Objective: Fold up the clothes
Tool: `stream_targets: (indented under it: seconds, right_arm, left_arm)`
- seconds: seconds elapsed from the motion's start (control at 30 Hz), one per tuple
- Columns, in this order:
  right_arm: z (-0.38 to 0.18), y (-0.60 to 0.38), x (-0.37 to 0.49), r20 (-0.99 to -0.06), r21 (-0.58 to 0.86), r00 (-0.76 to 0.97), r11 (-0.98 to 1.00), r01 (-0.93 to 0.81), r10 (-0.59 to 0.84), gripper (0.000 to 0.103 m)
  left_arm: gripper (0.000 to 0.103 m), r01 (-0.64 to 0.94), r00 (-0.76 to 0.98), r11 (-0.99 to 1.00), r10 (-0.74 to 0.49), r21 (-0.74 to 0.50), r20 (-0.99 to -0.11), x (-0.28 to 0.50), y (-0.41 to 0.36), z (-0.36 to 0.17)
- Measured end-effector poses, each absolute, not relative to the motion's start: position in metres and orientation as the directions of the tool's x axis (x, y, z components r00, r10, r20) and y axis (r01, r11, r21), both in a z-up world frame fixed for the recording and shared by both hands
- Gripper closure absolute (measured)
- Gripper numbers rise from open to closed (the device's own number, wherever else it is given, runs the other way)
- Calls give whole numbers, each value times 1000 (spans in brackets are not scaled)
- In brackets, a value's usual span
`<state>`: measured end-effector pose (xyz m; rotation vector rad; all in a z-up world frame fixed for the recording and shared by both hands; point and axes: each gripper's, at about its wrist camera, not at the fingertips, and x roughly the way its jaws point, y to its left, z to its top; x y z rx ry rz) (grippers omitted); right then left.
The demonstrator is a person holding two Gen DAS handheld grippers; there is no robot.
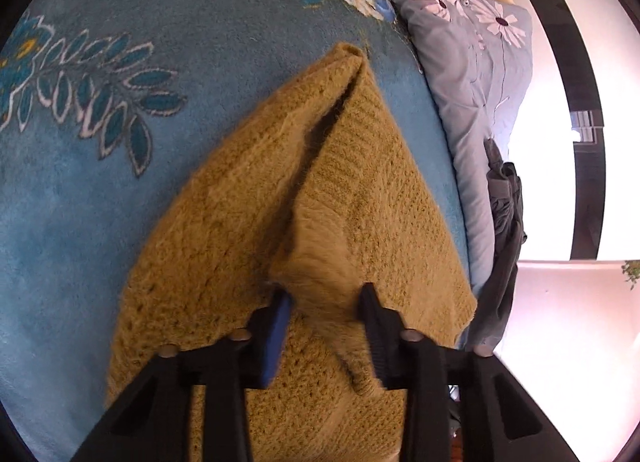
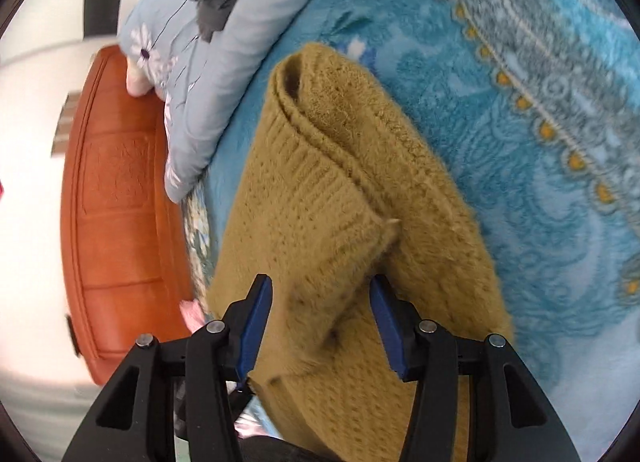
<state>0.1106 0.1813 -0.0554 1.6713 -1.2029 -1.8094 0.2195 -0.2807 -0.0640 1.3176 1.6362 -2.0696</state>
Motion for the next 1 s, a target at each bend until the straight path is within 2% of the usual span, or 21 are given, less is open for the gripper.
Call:
stream_targets:
  seconds: [0.03,0.07,0.17,0.53,0.7,0.73,0.83,1.0]
  right_arm:
    - [-52,181,112,-602,795,-205,-554,-246,-772,66]
    - [-49,181,113,-601,796,-203,-557,-236,-773,79]
    - [-40,180,118,-600,799,-198,-565,-205,-775,86]
    - [-6,178,133,-596,802,-177,-590,-90,-783,89]
    - [-8,182,154,-621,782,-150,-620,-58,-769,91]
    - [-13,183,157,-626,779,-143,-623,-67,-767,91]
    - [-31,188,163,-638,770,-121,-627,-118,-761,92]
    - [-45,195,163,-624,779,-99,-606,-163,-775,90]
  left_arm:
    - [78,626,-578,-383,356,-679,-734,218,-280,-62]
    - [79,625,-574,-392,355,-675,-738,218,-280,-60]
    - [85,616,-575,-421,337,-666,-745,219,-278,-51]
    - [89,534,-621,-525,288,-662,-729,256,-271,-3]
    - [90,562,-598,-512,291,-650,-747,289,-265,-19]
    - [95,579,-583,-508,289,-638,-760,293,-264,-26]
    - [98,631,-554,-464,290,-621,-780,308,-268,-47]
    - [98,631,-588,-424,287,-650,-757,322,-279,-50]
